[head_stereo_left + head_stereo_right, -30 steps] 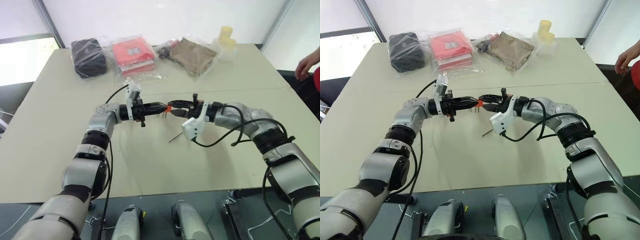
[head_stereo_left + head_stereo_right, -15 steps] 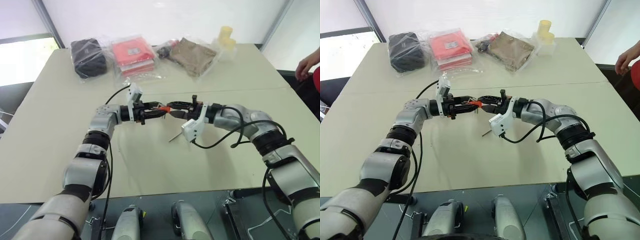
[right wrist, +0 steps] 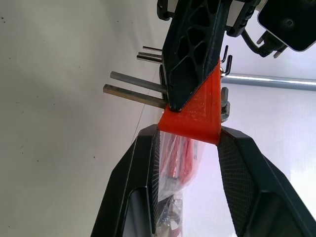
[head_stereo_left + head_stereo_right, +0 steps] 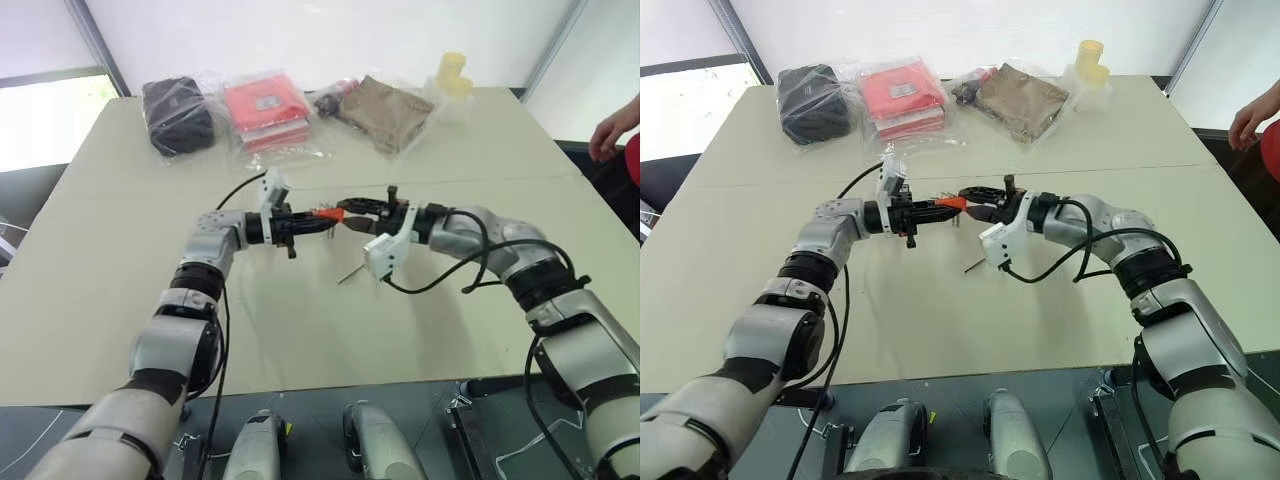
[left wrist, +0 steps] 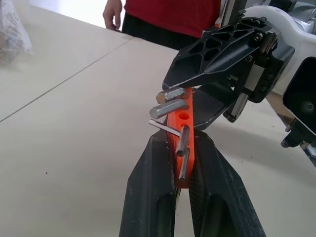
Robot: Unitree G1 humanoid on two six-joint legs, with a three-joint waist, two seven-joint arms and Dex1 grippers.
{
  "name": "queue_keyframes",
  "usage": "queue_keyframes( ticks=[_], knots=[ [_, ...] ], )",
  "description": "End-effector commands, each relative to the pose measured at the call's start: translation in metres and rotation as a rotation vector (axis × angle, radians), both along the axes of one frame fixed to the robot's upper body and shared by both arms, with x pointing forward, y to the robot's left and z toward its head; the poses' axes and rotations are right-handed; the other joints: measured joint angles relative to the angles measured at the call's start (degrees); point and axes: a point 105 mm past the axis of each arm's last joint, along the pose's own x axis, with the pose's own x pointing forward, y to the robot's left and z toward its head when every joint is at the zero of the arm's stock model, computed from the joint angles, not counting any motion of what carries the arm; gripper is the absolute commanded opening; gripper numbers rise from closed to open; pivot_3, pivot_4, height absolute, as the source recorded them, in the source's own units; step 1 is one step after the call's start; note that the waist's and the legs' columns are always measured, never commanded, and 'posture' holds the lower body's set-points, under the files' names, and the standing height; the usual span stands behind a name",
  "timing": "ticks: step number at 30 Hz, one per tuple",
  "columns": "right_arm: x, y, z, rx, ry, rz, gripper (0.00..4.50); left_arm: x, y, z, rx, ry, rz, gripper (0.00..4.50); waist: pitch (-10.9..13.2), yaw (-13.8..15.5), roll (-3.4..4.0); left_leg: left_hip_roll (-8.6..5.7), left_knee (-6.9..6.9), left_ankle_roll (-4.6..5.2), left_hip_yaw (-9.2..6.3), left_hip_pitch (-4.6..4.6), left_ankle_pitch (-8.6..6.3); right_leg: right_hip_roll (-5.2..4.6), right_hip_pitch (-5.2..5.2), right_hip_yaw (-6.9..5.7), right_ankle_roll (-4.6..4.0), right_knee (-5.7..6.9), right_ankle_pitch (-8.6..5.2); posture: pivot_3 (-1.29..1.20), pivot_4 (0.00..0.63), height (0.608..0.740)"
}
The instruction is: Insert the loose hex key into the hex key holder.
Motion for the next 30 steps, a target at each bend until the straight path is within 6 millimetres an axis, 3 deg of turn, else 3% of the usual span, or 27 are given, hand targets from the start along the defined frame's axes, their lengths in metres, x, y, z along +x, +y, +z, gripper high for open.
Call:
queue_keyframes(
  ticks=[1,18,19,24,28,30],
  knots=[
    [-0.010,0.007,0.016,0.047,-0.038,0.065,1.64,0.007,0.006,0.015,-0.025,-0.048,0.052,0.04,0.0,0.0,0.00,0.00,0.00,0.00,0.00,0.00,0.00,0.00,0.00,0.00,0.00,0.00,0.00,0.00,0.150,0.740],
    [-0.015,0.007,0.010,0.042,-0.013,0.079,1.64,0.012,0.006,0.023,-0.055,-0.058,0.086,0.04,0.0,0.0,0.00,0.00,0.00,0.00,0.00,0.00,0.00,0.00,0.00,0.00,0.00,0.00,0.00,0.00,0.150,0.740],
    [-0.015,0.007,0.010,0.048,-0.008,0.080,2.27,0.012,0.006,0.023,-0.055,-0.059,0.087,0.00,0.0,0.0,0.00,0.00,0.00,0.00,0.00,0.00,0.00,0.00,0.00,0.00,0.00,0.00,0.00,0.00,0.150,0.740],
    [-0.016,0.002,0.007,0.024,-0.004,0.071,4.45,0.011,0.009,0.022,-0.048,-0.062,0.092,0.00,0.0,0.0,0.00,0.00,0.00,0.00,0.00,0.01,0.00,0.00,0.00,0.00,0.00,0.02,0.00,0.00,0.150,0.740],
    [-0.009,-0.012,0.000,0.007,0.032,-0.006,4.45,0.010,0.014,0.022,-0.040,-0.073,0.098,0.00,0.0,0.2,0.00,0.00,0.03,0.00,-0.01,0.01,0.00,-0.01,0.01,-0.01,0.01,0.02,0.00,0.00,0.150,0.740],
    [-0.002,-0.024,0.007,0.130,0.109,-0.094,4.45,0.009,0.018,0.022,-0.035,-0.085,0.107,0.00,0.0,0.2,-0.01,0.00,0.03,0.00,-0.01,0.01,0.00,-0.01,0.02,-0.01,0.01,0.02,0.00,0.00,0.150,0.740]
  ],
)
